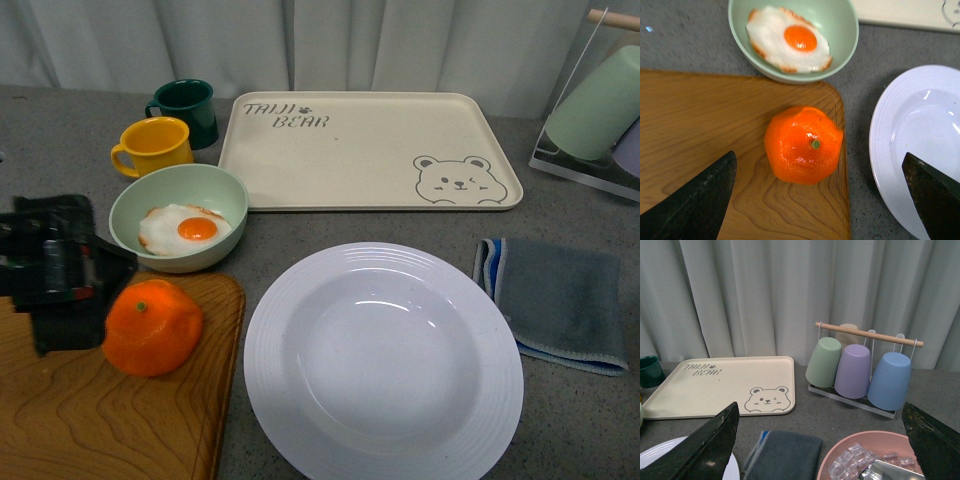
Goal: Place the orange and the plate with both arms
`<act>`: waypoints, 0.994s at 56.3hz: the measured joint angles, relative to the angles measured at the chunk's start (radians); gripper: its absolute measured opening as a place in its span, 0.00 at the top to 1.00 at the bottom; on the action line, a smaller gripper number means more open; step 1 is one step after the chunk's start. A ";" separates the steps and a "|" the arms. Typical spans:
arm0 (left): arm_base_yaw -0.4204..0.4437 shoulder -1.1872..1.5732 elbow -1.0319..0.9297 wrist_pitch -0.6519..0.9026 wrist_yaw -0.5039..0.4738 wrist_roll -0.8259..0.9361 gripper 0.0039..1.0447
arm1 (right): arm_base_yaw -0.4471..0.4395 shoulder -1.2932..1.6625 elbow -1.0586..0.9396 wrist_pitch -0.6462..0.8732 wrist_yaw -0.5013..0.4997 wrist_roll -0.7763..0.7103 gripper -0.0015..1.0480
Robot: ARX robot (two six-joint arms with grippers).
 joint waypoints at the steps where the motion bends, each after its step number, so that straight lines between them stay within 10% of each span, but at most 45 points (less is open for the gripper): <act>1: -0.002 0.028 0.009 0.001 0.003 -0.008 0.06 | 0.000 0.000 0.000 0.000 0.000 0.000 0.09; 42: 0.017 0.398 0.156 0.035 0.054 -0.058 0.06 | 0.000 0.000 0.000 0.000 0.000 0.000 0.09; 56: 0.019 0.412 0.169 0.021 0.050 -0.062 0.44 | 0.000 0.000 0.000 0.000 0.000 0.000 0.09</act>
